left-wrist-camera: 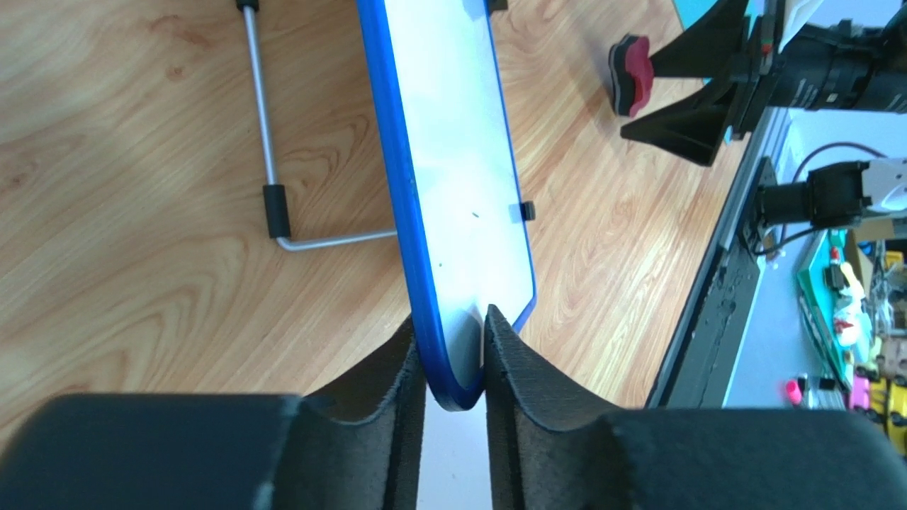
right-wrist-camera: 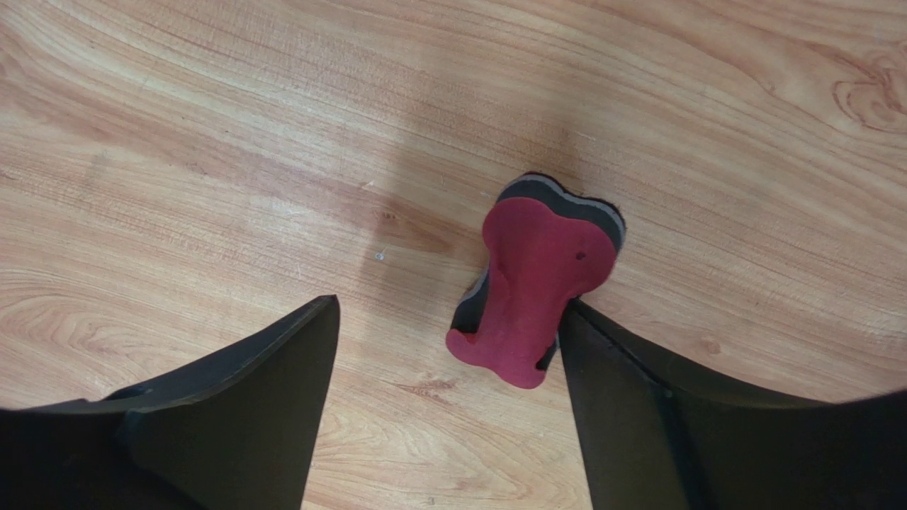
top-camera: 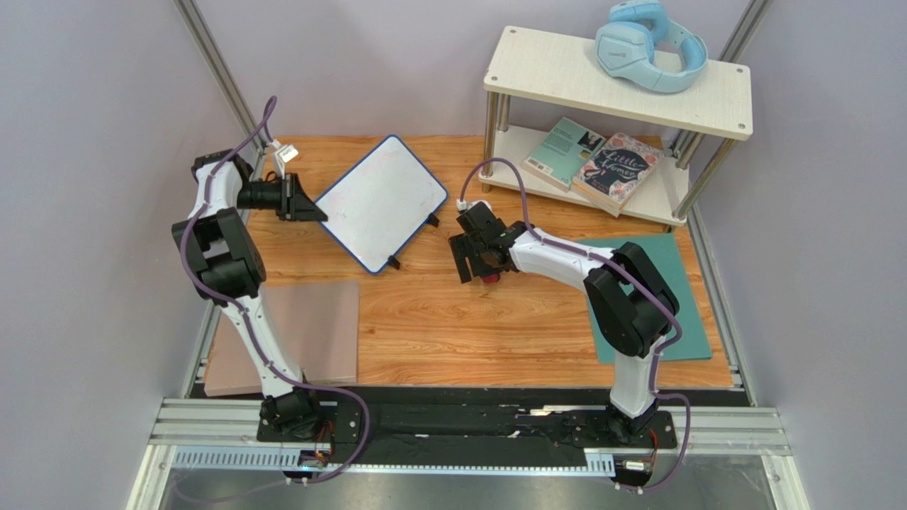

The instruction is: Erase the whiteboard

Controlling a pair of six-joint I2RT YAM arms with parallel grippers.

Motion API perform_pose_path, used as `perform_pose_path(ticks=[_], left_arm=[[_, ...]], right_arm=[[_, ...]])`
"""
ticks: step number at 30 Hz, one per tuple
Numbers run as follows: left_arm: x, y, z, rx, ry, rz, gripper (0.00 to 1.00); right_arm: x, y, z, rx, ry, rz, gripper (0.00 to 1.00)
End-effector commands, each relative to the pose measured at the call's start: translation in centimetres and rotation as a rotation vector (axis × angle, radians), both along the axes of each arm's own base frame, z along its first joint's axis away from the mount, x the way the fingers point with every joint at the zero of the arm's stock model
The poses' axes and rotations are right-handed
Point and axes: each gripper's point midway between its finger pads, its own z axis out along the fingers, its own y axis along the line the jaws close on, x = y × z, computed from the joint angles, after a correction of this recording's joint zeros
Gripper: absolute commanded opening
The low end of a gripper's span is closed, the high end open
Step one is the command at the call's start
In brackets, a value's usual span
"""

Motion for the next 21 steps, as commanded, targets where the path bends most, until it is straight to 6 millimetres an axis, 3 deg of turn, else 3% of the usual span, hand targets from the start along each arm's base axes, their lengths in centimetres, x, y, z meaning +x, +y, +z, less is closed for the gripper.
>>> perform_pose_path(ticks=[1,8,14,15,16,21], left_arm=[[-4.9,-1.8,2.2,-0.078,0.258,-0.033,0.36],[-4.5,-1.5,2.4,-0.056,0.227,-0.022,0.46],[-4.4,-1.2,2.0,-0.005,0.188,0.004,0.72],[-4.0,-0.9,2.2,0.022,0.145,0.013,0.89],[-3.9,-0.8,2.2,0.029,0.136,0.023,0.94],[-3.0,0.6,2.9,0.044,0.065,0.115,0.99]], right_arm=[[0.1,0.3,0.6,0.031,-0.013,-0.012,0.81],[0.1,0.3,1.6,0.065,-0.053,-0.014,0.9],[0.1,0.1,2.2,0.075,-0.075,-0.017,0.96],[0.0,0.0,2.1,0.076,-0.072,-0.017,0.99],[0.0,0.1,2.4,0.086,-0.084,-0.015,1.0],[0.0,0.4,3.2,0.12,-0.109,-0.011,1.0]])
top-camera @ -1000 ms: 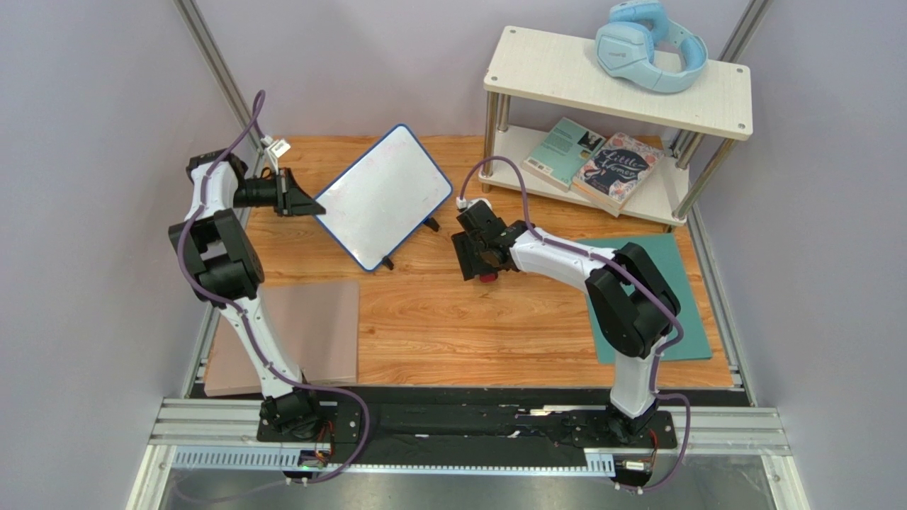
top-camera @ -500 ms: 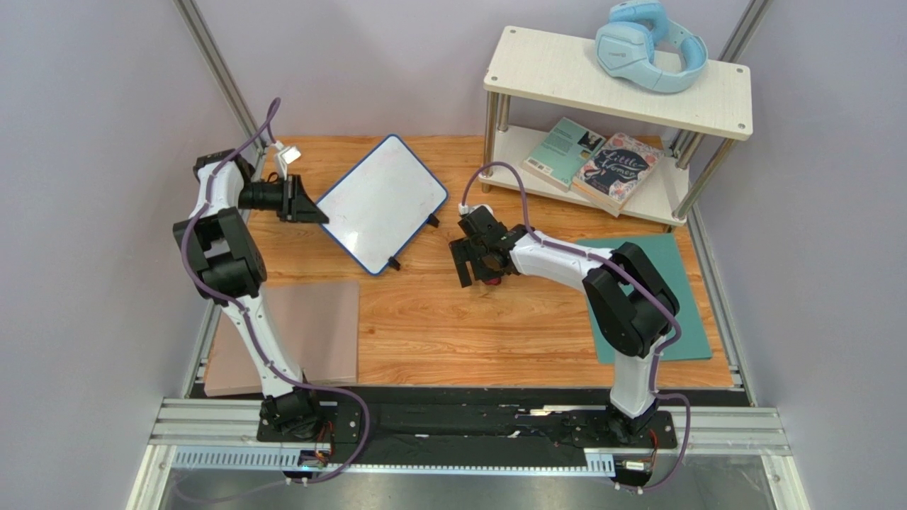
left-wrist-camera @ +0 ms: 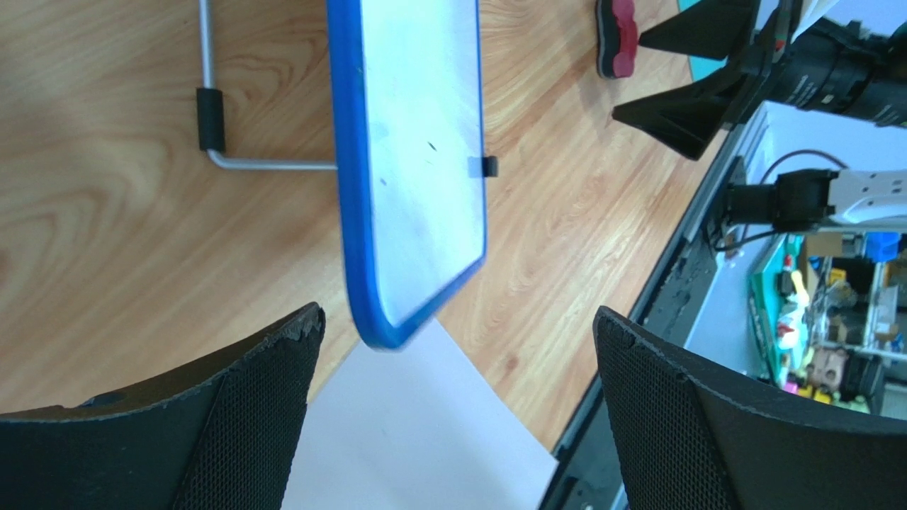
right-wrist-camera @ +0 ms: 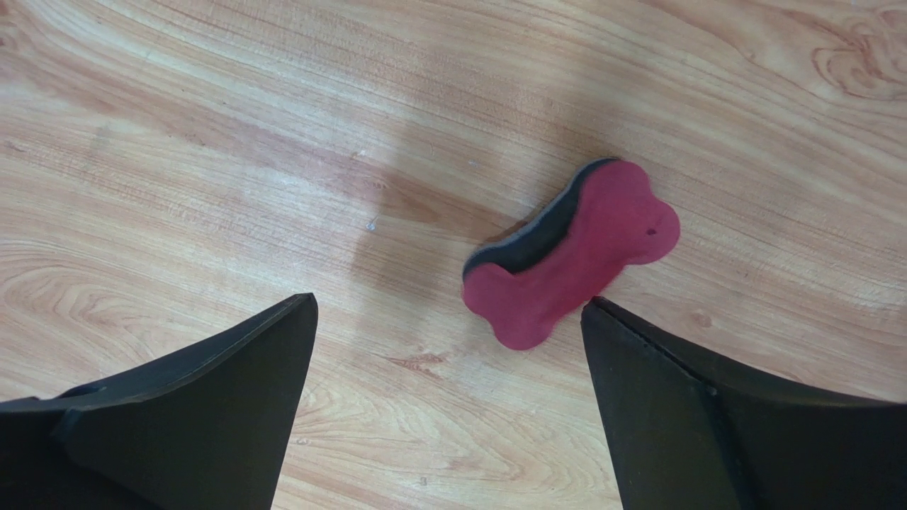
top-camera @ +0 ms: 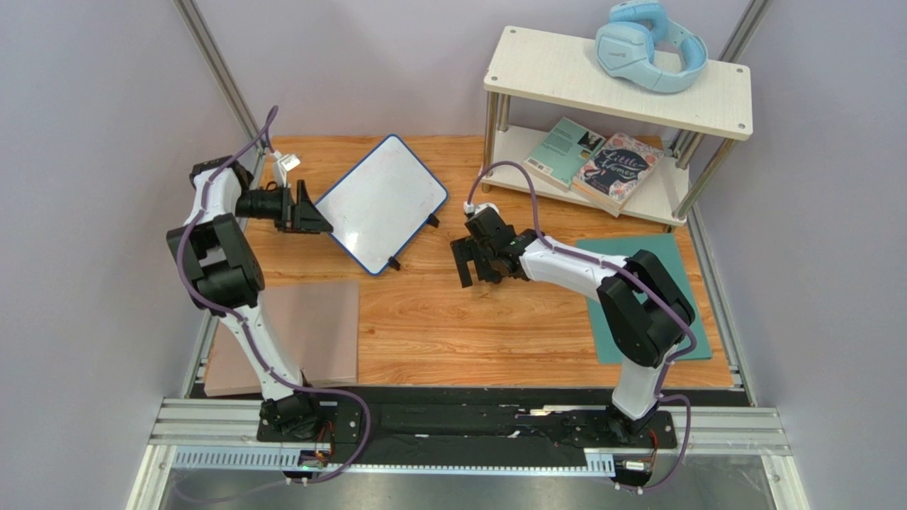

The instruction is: Erase the whiteboard

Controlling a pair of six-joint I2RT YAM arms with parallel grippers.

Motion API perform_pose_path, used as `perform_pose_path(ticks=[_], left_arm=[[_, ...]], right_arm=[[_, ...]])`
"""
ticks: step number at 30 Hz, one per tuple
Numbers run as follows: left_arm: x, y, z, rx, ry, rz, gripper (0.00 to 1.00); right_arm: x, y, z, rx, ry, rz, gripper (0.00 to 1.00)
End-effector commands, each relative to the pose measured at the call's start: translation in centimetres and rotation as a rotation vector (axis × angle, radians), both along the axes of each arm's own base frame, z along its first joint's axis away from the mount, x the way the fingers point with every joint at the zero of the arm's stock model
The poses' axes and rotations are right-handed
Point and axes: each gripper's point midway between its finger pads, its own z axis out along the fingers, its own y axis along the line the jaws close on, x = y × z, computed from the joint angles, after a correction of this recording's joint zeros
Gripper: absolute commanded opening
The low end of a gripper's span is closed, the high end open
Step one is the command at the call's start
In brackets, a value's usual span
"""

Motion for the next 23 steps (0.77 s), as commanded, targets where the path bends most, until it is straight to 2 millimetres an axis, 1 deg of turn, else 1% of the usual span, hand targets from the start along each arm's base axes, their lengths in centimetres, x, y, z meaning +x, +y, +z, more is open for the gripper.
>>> perform_pose_path(ticks=[1,2,4,5,6,7,8,9,10,11,13,14,16,17,18,19,21,22,23], left_arm=[[0.4,1.3,3.3,0.026,-0.083,0.095,0.99],[0.3,1.9,3.3,0.026,-0.067,0.129,0.99],[1.0,2.9,3.0,0.049,-0.09,0.166,0.99],[0.8,3.3,2.9,0.057,-0.092,0.184,0.99],[1.1,4.3,2.8,0.068,-0.104,0.222,0.99],[1.1,4.6,2.9,0.075,-0.114,0.235,0.99],[0.7,5.0,2.7,0.099,-0.115,0.253,0.99],[1.0,5.7,2.7,0.127,-0.138,0.275,0.99],[0.9,6.0,2.7,0.147,-0.148,0.285,0.99],[0.4,6.1,2.9,0.18,-0.155,0.295,0.99],[0.2,6.6,3.0,0.225,-0.184,0.314,0.99],[-0.6,6.5,3.2,0.25,-0.196,0.321,0.99],[-1.1,6.7,3.6,0.28,-0.229,0.334,0.99],[-1.9,6.3,4.1,0.296,-0.25,0.337,0.99],[-2.2,6.2,4.5,0.303,-0.271,0.339,0.99],[-2.6,5.9,5.0,0.309,-0.286,0.339,0.99],[-3.9,5.3,6.0,0.323,-0.321,0.341,0.99],[-4.5,5.0,6.0,0.327,-0.323,0.34,0.99],[-5.2,4.8,7.1,0.352,-0.348,0.349,0.99]], right_arm=[[0.8,0.9,2.9,0.087,-0.082,-0.006,1.0],[0.9,0.9,3.1,0.09,-0.09,-0.007,1.0],[0.8,0.9,3.4,0.094,-0.098,-0.007,1.0],[1.0,0.8,3.9,0.099,-0.111,-0.01,1.0],[1.0,0.8,4.0,0.103,-0.118,-0.008,1.0],[0.9,0.8,4.2,0.107,-0.121,-0.009,1.0],[0.9,0.7,4.5,0.11,-0.13,-0.012,1.0],[1.0,0.7,4.7,0.114,-0.137,-0.013,1.0],[1.0,0.6,5.1,0.12,-0.145,-0.014,1.0],[0.8,0.6,5.1,0.121,-0.146,-0.014,1.0],[0.8,0.7,6.1,0.14,-0.168,-0.013,1.0],[0.8,0.6,6.3,0.143,-0.173,-0.011,1.0],[0.5,0.7,7.2,0.152,-0.195,-0.005,1.0],[0.5,0.6,7.5,0.151,-0.202,-0.01,1.0],[0.2,0.6,7.6,0.151,-0.206,-0.002,1.0],[0.1,0.6,8.3,0.159,-0.219,-0.004,1.0],[-0.3,0.4,8.6,0.155,-0.225,-0.003,1.0],[-0.4,0.3,9.5,0.169,-0.241,-0.005,1.0],[-0.5,0.1,9.8,0.169,-0.248,-0.009,1.0]])
